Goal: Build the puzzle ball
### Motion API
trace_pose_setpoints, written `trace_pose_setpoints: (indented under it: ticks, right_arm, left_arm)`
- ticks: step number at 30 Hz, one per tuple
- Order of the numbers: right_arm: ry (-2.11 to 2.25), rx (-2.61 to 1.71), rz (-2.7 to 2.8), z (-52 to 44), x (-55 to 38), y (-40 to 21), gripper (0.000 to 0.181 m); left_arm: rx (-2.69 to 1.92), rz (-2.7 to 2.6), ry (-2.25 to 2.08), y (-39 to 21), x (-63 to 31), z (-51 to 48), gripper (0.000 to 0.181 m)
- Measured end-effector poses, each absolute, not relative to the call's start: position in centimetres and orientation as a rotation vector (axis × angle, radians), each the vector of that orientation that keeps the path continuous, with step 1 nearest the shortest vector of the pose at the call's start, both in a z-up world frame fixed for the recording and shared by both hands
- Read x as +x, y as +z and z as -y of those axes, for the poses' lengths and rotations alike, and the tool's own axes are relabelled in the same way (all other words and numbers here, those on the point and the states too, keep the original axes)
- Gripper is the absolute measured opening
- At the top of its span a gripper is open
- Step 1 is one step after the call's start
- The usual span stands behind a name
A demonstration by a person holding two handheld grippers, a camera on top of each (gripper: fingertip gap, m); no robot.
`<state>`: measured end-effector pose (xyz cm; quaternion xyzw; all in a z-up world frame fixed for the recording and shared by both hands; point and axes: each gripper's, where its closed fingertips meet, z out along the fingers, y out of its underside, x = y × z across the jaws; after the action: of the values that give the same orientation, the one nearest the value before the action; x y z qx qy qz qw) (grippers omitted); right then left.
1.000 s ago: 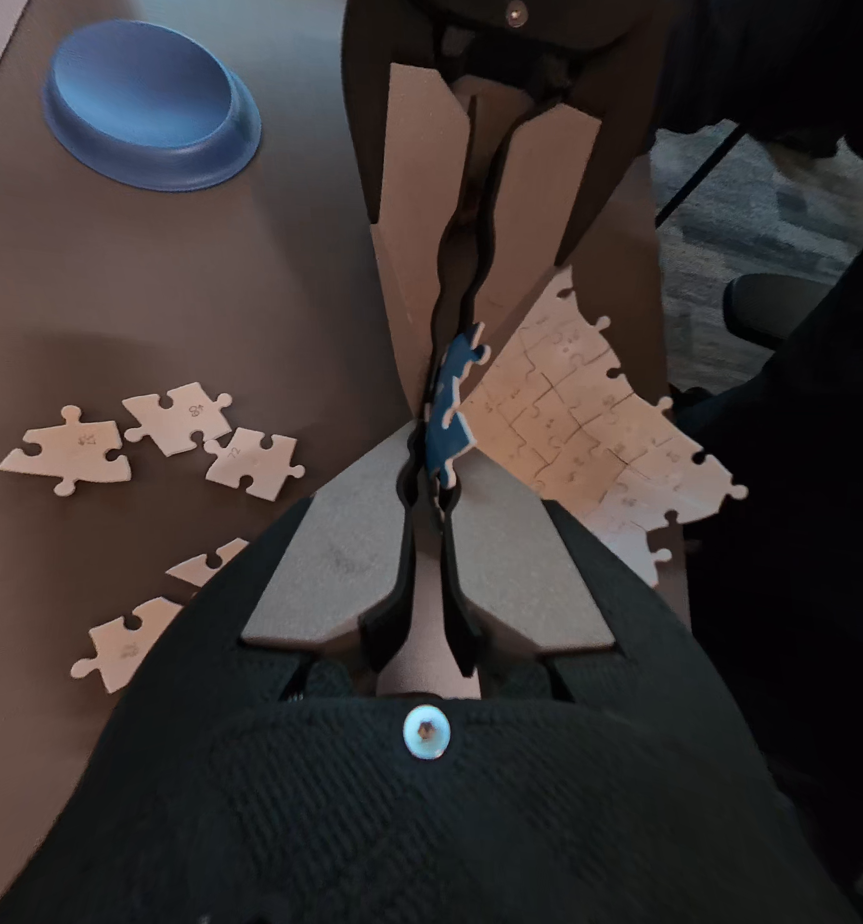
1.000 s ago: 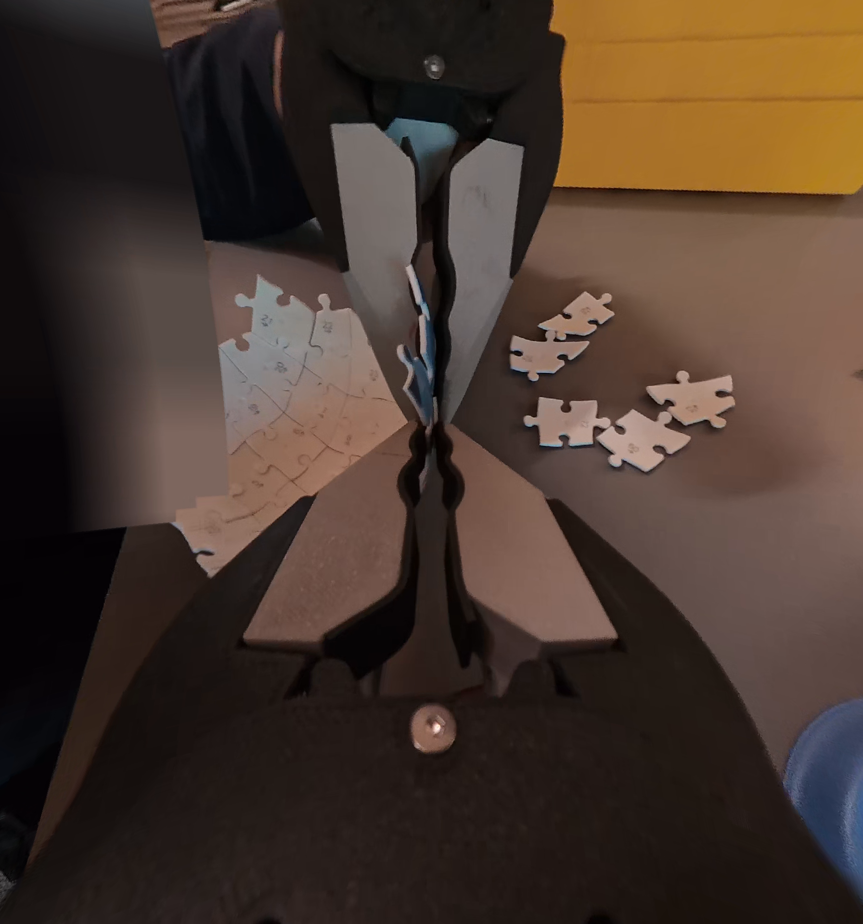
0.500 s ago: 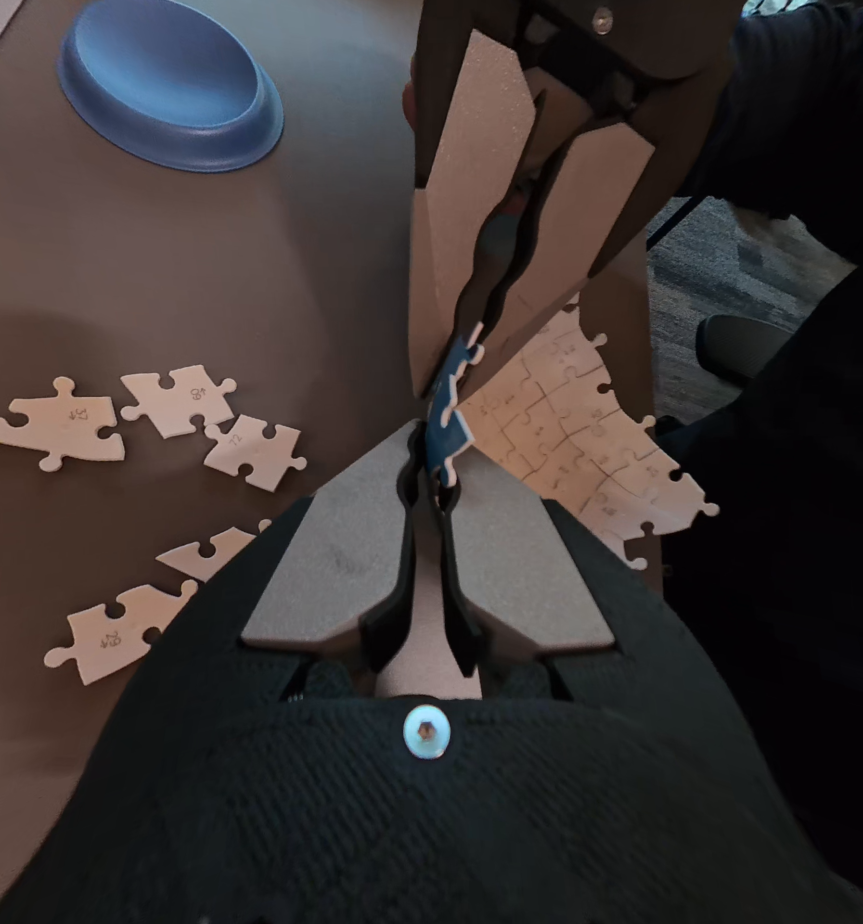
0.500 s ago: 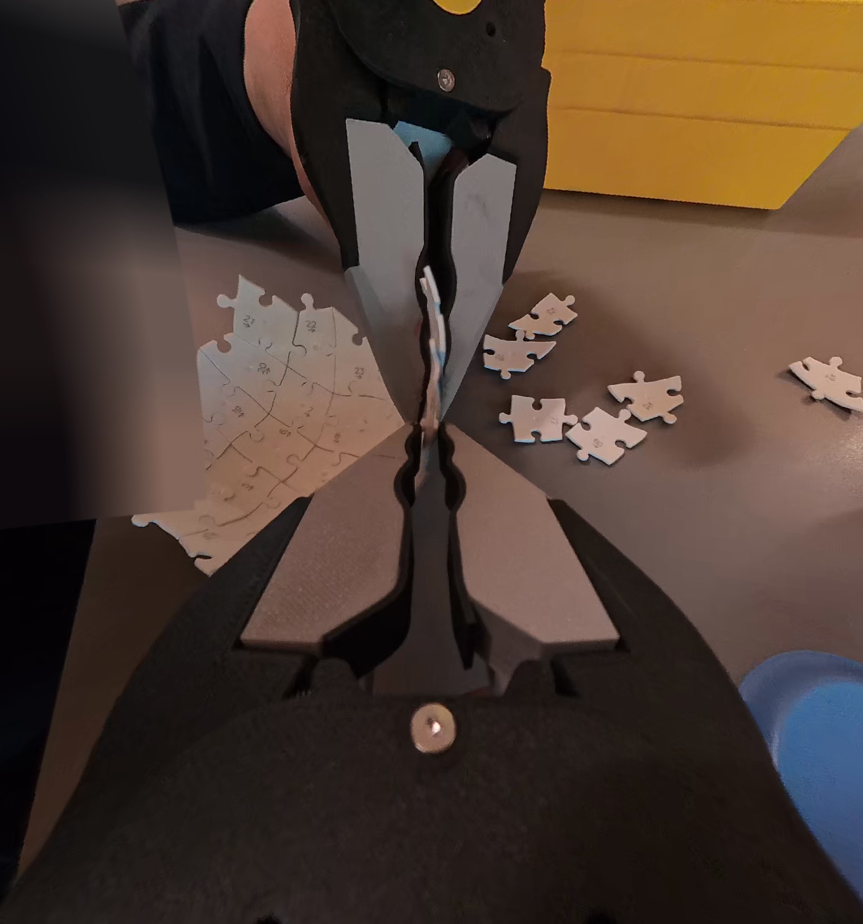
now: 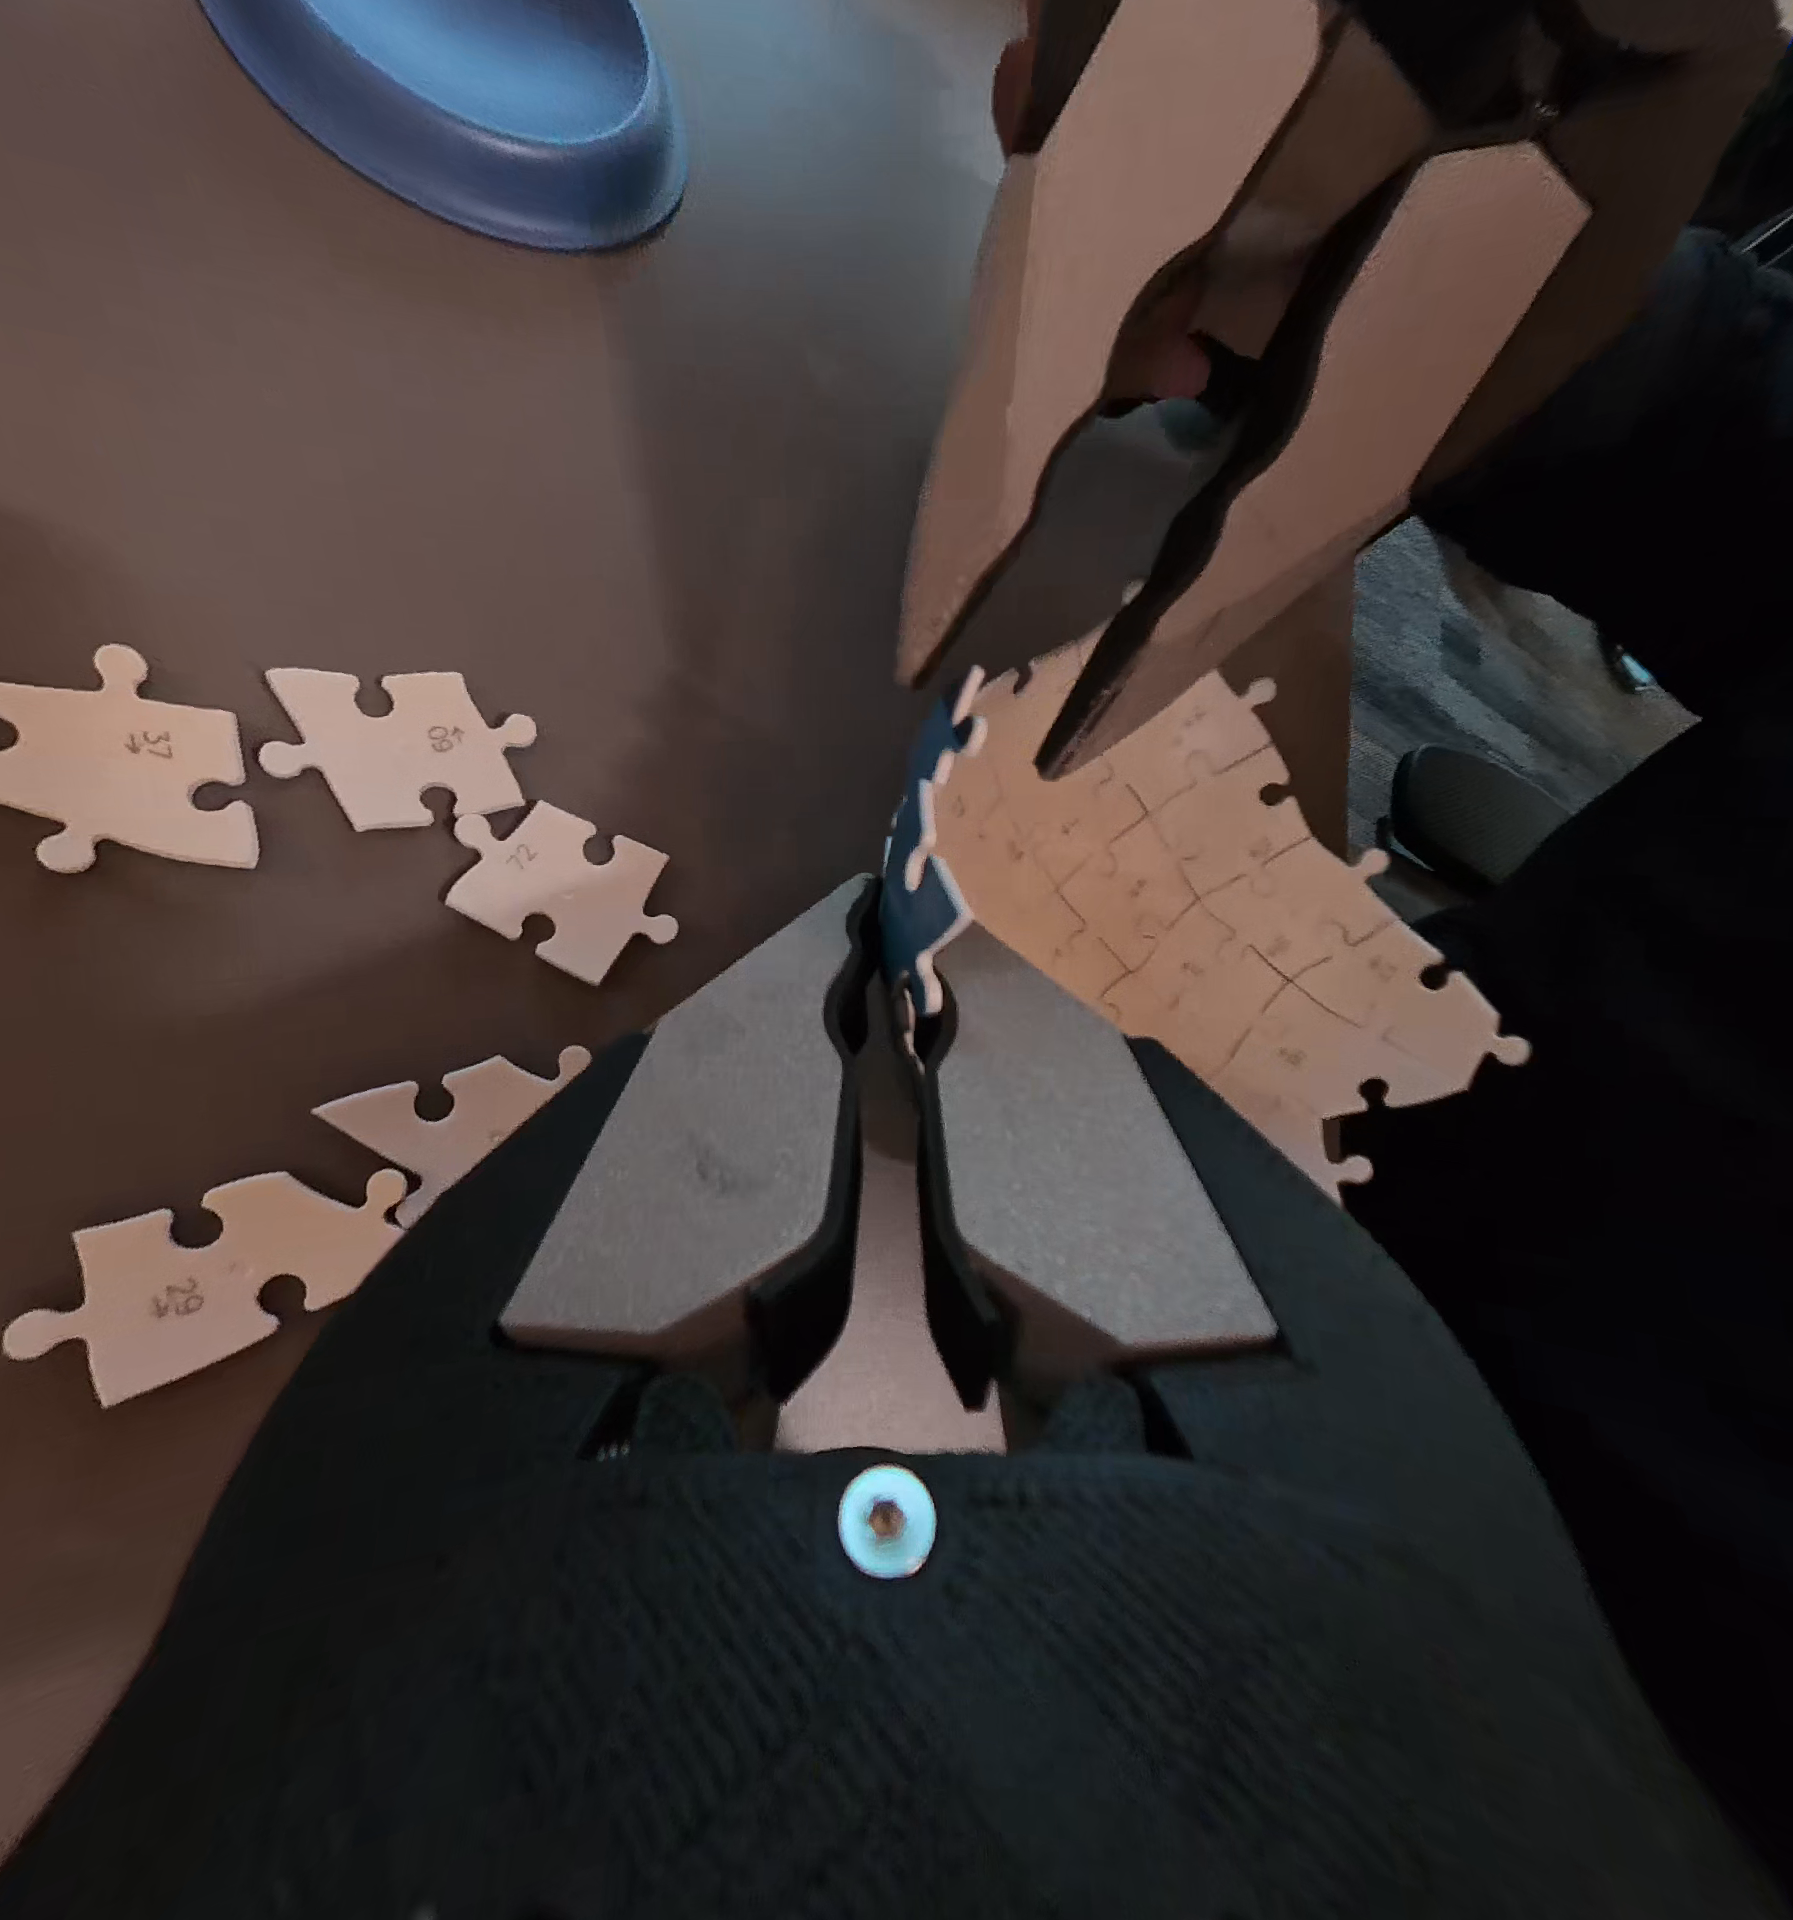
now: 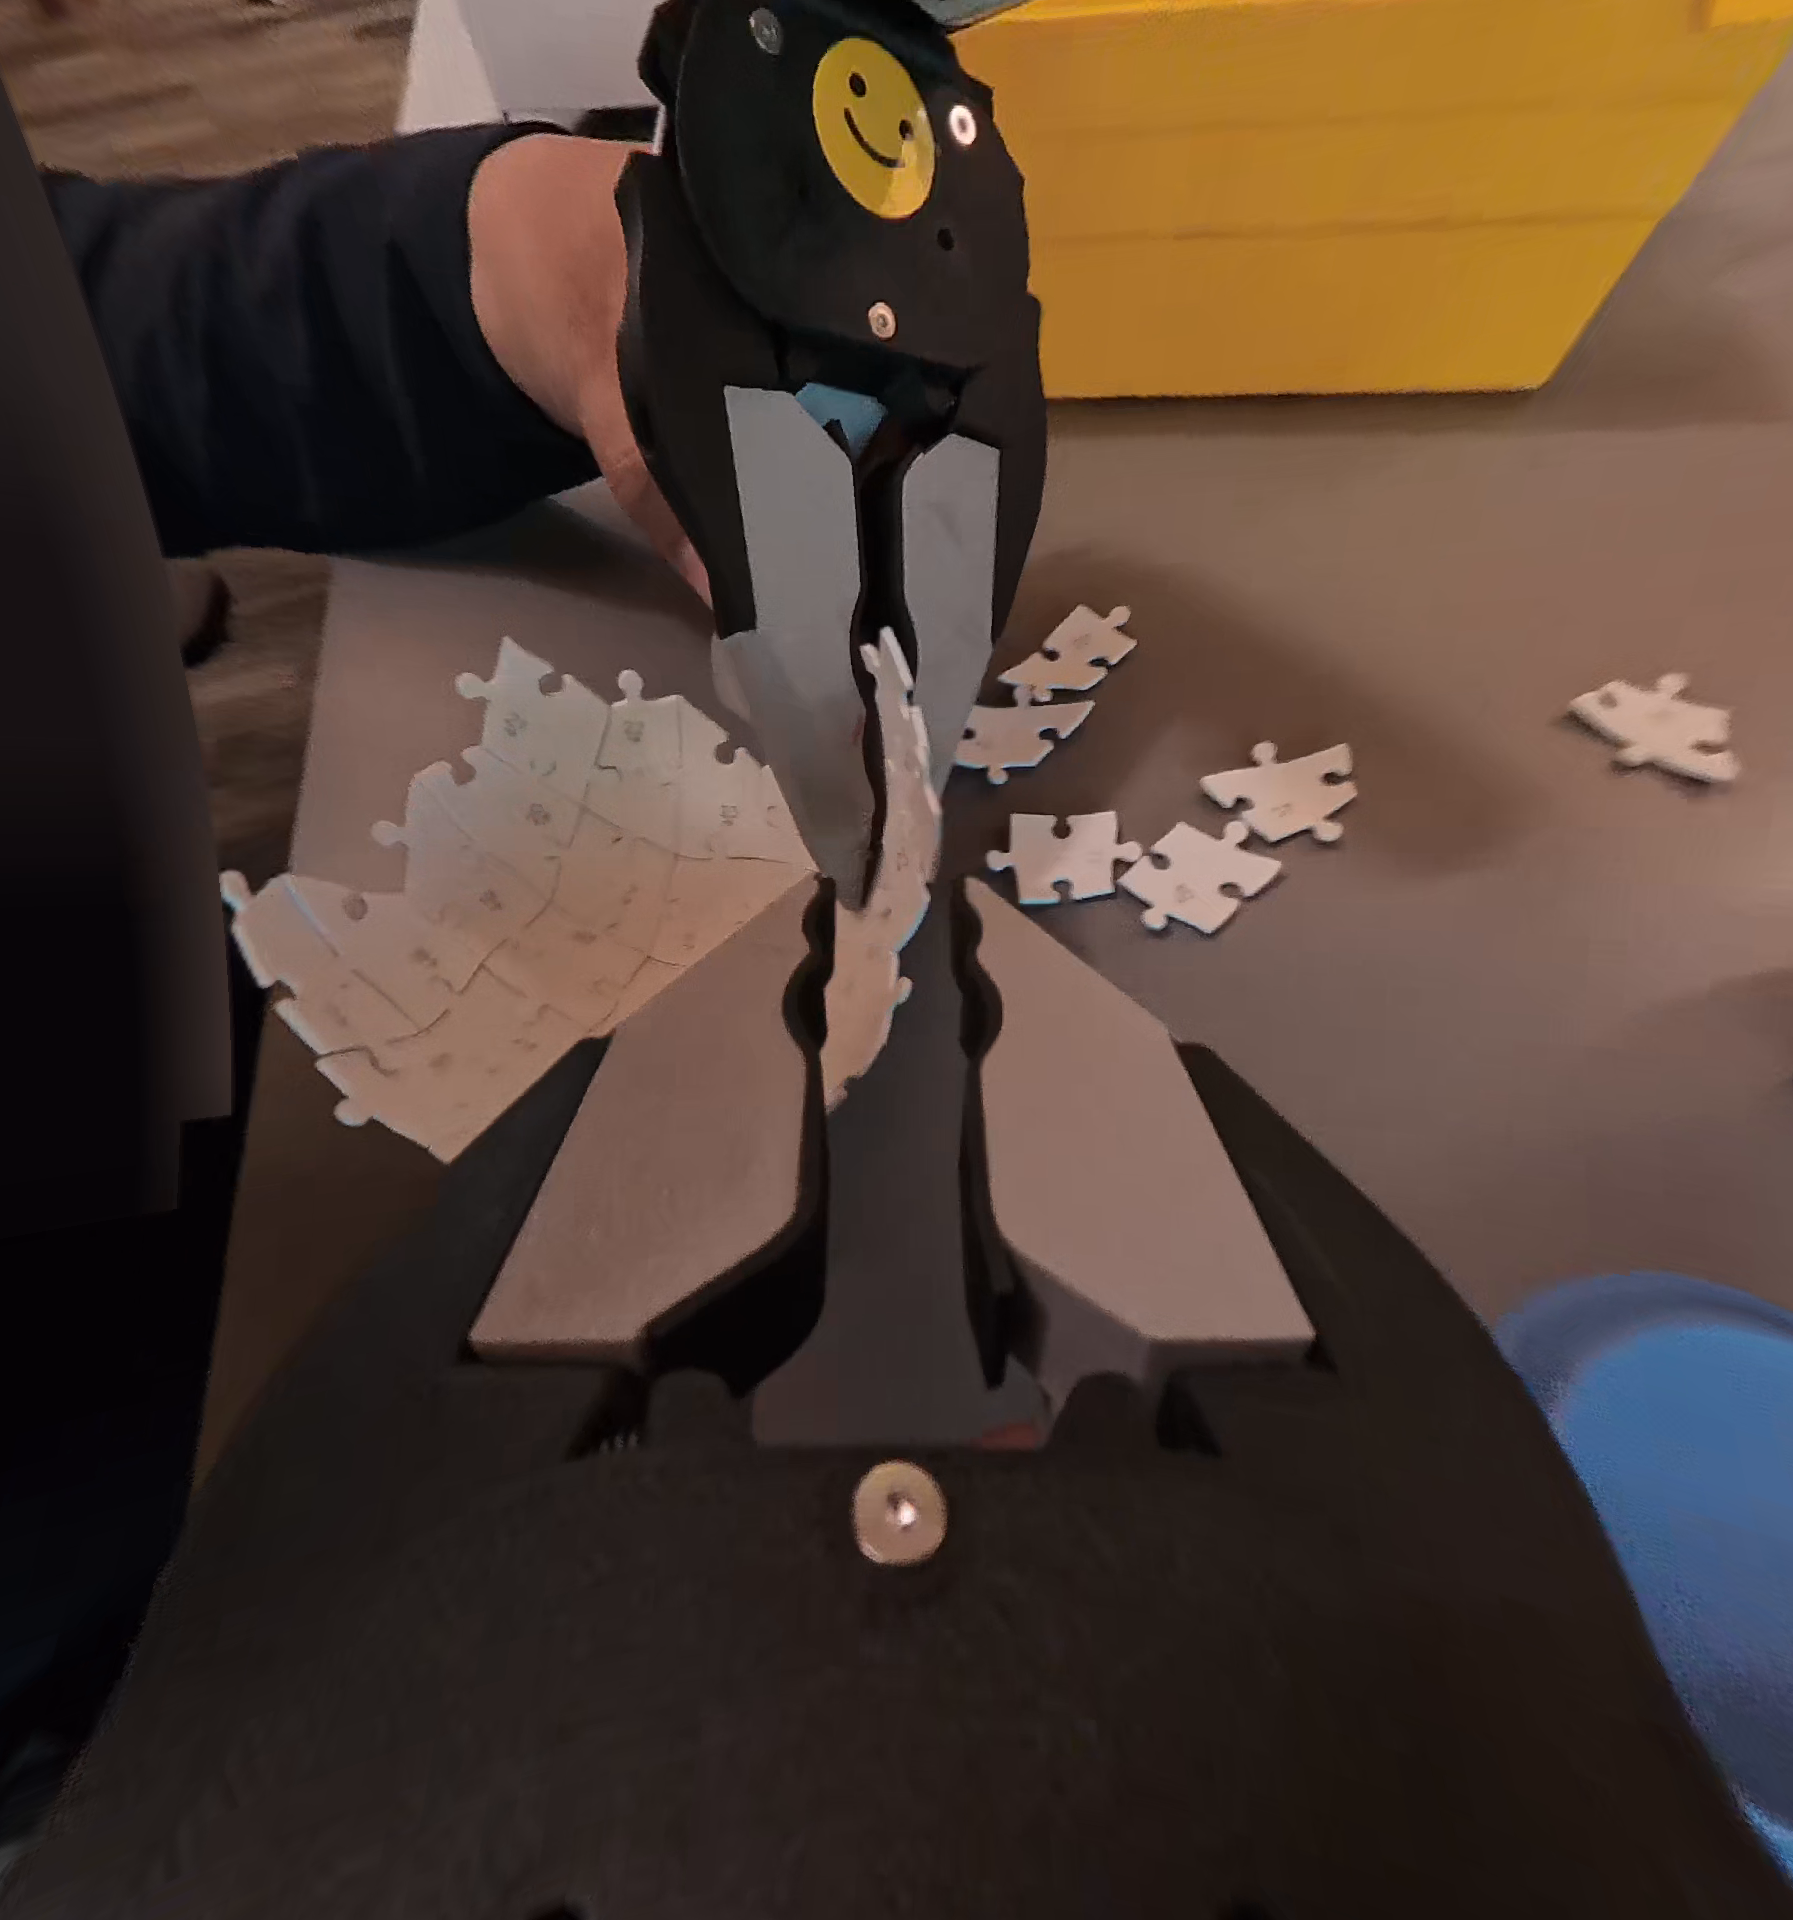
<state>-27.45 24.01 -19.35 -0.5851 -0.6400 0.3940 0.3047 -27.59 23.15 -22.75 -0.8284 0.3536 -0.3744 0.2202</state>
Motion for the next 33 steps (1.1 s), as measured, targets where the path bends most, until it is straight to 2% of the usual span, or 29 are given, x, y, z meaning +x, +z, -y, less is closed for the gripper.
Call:
trace_pose_setpoints:
  ticks: [4, 14, 16, 20, 33]
  right_arm:
    - [1.136, -1.628, 1.699, -24.6, -28.0, -20.1, 0.000]
    - [1.232, -1.661, 1.762, -25.0, -28.4, -20.9, 0.010]
    - [1.176, -1.663, 1.792, -25.1, -28.6, -21.8, 0.003]
    - [1.240, -1.689, 1.782, -24.7, -29.1, -21.9, 0.000]
    - [1.301, -1.701, 1.707, -24.4, -29.2, -21.8, 0.000]
  left_arm:
    - [-2.340, -0.939, -1.067, -23.5, -28.0, -23.3, 0.001]
    - [-2.340, -0.914, -1.183, -23.6, -27.7, -23.2, 0.001]
    - [-2.351, -0.911, -1.196, -23.9, -27.6, -23.2, 0.001]
    - [-2.361, -0.924, -1.201, -24.2, -27.8, -23.1, 0.003]
    - [-2.341, -0.940, -1.207, -24.1, -27.8, -22.9, 0.001]
